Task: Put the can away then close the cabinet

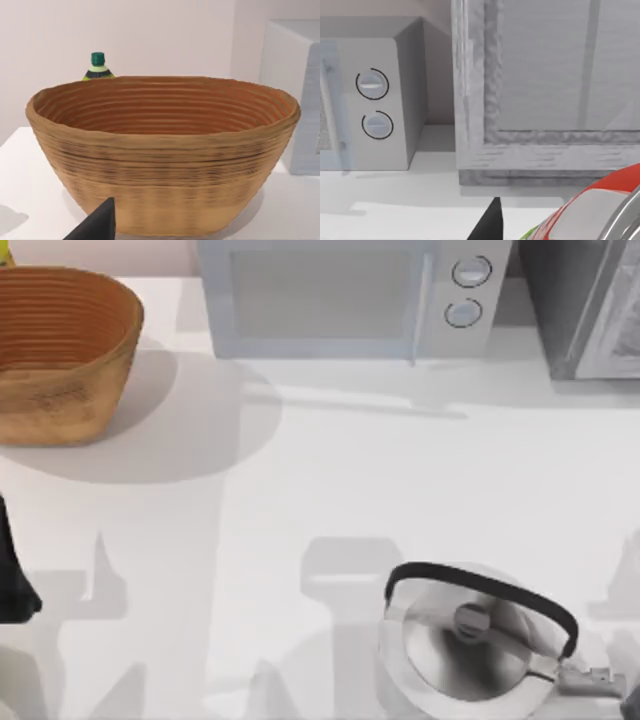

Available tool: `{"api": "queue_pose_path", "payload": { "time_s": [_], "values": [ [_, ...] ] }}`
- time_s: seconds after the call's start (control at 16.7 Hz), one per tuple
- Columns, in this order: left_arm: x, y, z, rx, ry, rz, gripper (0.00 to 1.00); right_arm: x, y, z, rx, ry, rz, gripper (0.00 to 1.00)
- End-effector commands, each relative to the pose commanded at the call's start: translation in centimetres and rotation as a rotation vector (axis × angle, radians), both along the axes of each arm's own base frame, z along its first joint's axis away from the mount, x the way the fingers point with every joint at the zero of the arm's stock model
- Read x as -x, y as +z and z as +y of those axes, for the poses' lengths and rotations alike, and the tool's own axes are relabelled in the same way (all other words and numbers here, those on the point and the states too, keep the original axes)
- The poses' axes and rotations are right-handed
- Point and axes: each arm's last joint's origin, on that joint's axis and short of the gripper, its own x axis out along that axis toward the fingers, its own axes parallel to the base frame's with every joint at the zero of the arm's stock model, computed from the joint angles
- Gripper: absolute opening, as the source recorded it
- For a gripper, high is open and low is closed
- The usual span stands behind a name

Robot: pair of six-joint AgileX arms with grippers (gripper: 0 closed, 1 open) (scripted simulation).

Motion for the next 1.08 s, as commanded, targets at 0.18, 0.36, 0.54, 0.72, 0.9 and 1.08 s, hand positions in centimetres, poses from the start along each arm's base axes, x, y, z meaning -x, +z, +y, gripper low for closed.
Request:
{"api": "queue_pose_path", "payload": {
  "time_s": [0.18, 0.36, 0.54, 0.72, 0.9, 1.08],
  "values": [
    [0.0, 0.0, 0.0, 0.000, 0.000, 0.000, 1.00, 0.0, 0.0, 0.0, 0.000, 0.000, 0.000, 0.00],
    [0.0, 0.0, 0.0, 0.000, 0.000, 0.000, 1.00, 0.0, 0.2, 0.0, -0.002, 0.003, 0.005, 0.00],
    [0.0, 0.0, 0.0, 0.000, 0.000, 0.000, 1.00, 0.1, 2.3, 0.1, 0.004, 0.004, -0.004, 0.00],
    [0.0, 0.0, 0.0, 0.000, 0.000, 0.000, 1.00, 0.3, 6.6, 0.2, 0.008, -0.005, -0.032, 0.00],
    [0.0, 0.0, 0.0, 0.000, 0.000, 0.000, 1.00, 0.4, 12.5, 0.3, 0.000, -0.019, -0.089, 0.00],
    [0.0, 0.0, 0.0, 0.000, 0.000, 0.000, 1.00, 0.4, 19.4, 0.5, -0.023, -0.029, -0.171, 0.00]
  ]
}}
